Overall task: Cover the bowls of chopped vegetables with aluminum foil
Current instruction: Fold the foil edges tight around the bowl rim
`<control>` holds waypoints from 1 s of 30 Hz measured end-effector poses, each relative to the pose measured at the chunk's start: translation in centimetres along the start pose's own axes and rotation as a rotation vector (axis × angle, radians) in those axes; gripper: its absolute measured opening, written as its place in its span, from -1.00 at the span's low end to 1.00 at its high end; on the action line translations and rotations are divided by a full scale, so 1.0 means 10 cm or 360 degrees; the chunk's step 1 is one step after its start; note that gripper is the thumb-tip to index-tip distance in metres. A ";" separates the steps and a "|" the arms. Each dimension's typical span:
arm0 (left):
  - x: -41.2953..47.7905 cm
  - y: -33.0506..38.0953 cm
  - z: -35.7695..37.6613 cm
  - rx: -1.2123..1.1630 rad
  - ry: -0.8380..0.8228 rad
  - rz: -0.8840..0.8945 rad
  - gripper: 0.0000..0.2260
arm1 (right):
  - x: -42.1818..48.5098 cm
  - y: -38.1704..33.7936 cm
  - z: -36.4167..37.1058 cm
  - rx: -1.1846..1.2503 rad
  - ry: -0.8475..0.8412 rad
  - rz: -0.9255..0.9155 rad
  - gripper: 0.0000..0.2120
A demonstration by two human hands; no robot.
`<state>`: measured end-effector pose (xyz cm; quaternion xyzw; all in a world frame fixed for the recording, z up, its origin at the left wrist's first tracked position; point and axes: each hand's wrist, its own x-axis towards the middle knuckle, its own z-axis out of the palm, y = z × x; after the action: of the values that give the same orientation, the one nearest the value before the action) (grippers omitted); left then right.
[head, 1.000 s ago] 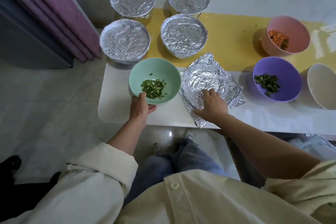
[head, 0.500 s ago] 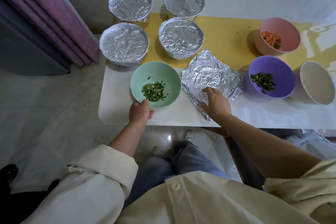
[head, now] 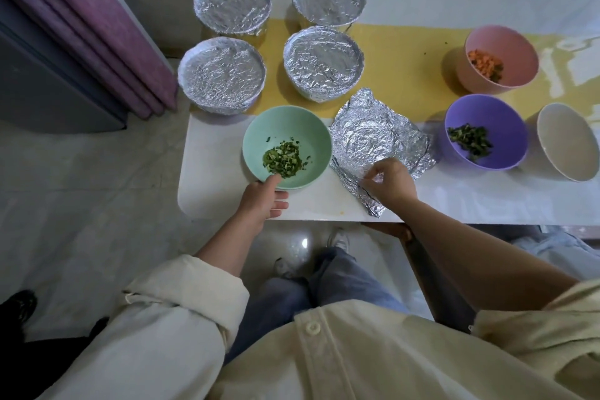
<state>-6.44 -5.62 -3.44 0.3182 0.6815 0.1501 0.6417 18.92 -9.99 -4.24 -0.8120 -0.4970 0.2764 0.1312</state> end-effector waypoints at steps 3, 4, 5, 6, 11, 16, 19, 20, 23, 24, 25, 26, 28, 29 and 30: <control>-0.04 0.02 0.02 0.0072 0.0031 -0.0023 -0.72 | -0.02 -0.03 -0.09 0.0261 0.0072 -0.0001 -0.90; -0.05 0.03 0.03 0.0084 0.0044 -0.0013 -0.73 | -0.03 -0.05 -0.13 0.0340 0.0093 0.0006 -0.88; -0.07 0.04 0.05 0.0097 0.0054 0.0005 -0.74 | -0.04 -0.06 -0.16 0.0427 0.0095 0.0023 -0.85; -0.09 0.06 0.06 0.0113 0.0057 0.0016 -0.74 | -0.05 -0.06 -0.19 0.0536 0.0064 0.0057 -0.81; -0.14 0.08 0.09 0.0171 -0.0013 -0.0038 -0.70 | -0.11 -0.04 -0.26 0.0857 -0.0072 0.0191 -0.82; -0.18 0.11 0.07 0.0185 0.0232 -0.0011 -0.58 | -0.19 -0.24 -0.37 0.0917 0.0448 -0.0030 -0.85; -0.28 0.20 0.05 0.0351 0.0785 0.0142 -0.58 | -0.31 -0.54 -0.40 0.0817 0.0506 -0.0371 -0.90; -0.32 0.24 0.04 0.0316 0.0905 0.0275 -0.67 | -0.35 -0.62 -0.38 0.0723 0.0455 -0.0499 -0.93; -0.41 0.36 0.11 0.0107 0.0744 0.0578 -0.69 | -0.46 -0.80 -0.19 0.0476 0.0241 -0.0793 -0.97; -0.42 0.39 0.15 0.0068 0.0619 0.0576 -0.56 | -0.50 -0.86 -0.11 0.0423 0.0224 -0.0907 -0.90; -0.45 0.42 0.17 0.0099 0.0540 0.0534 -0.46 | -0.55 -0.91 -0.02 0.0371 0.0202 -0.1030 -0.79; -0.46 0.44 0.19 0.0159 0.0517 0.0498 -0.41 | -0.59 -0.96 0.04 0.0339 0.0161 -0.1119 -0.72; -0.44 0.44 0.21 0.0290 0.0601 0.0518 -0.56 | -0.63 -1.06 0.12 0.0354 0.0048 -0.1193 -0.70; -0.44 0.44 0.19 0.0313 0.0637 0.0565 -0.66 | -0.63 -1.08 0.14 0.0384 -0.0006 -0.1191 -0.69; -0.42 0.42 0.16 0.0304 0.0641 0.0599 -0.72 | -0.63 -1.08 0.15 0.0416 -0.0057 -0.1155 -0.67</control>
<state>-4.04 -5.41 2.14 0.4618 0.7353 0.2619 0.4213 7.91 -10.49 1.82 -0.5548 -0.7148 0.2871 0.3142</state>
